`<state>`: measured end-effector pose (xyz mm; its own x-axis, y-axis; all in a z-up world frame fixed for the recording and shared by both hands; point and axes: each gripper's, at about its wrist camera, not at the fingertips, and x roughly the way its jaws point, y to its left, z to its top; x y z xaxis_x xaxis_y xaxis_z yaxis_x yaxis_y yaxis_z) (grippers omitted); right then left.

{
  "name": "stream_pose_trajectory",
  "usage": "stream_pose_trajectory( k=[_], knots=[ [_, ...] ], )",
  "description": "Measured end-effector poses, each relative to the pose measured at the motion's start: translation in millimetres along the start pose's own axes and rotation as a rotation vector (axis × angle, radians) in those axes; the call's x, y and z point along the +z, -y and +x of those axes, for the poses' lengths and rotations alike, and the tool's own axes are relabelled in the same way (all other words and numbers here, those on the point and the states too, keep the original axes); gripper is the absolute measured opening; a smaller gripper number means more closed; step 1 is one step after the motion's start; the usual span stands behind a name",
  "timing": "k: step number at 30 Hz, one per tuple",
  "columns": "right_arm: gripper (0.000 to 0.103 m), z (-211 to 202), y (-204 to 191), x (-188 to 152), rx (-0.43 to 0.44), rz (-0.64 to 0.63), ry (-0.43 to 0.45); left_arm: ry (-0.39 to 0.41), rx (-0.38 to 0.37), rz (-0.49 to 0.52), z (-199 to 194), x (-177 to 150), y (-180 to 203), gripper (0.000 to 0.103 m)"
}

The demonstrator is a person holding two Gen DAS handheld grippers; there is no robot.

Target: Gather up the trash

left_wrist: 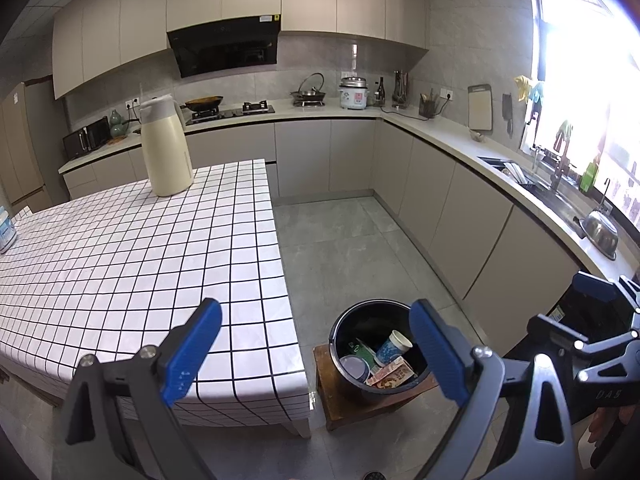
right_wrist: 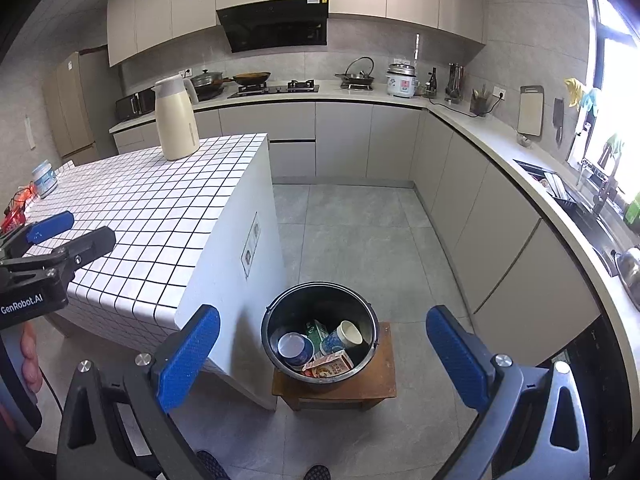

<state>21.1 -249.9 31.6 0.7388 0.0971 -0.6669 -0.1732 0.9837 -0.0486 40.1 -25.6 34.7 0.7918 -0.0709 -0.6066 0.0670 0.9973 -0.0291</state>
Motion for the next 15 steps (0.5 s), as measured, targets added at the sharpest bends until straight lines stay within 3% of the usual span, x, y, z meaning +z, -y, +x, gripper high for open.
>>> stream_pose_trajectory(
  k=[15],
  knots=[
    [0.103,10.3,2.6,2.1,0.011,-0.007,-0.014,-0.005,0.006,-0.002,1.0,-2.6,2.6,0.096]
  ],
)
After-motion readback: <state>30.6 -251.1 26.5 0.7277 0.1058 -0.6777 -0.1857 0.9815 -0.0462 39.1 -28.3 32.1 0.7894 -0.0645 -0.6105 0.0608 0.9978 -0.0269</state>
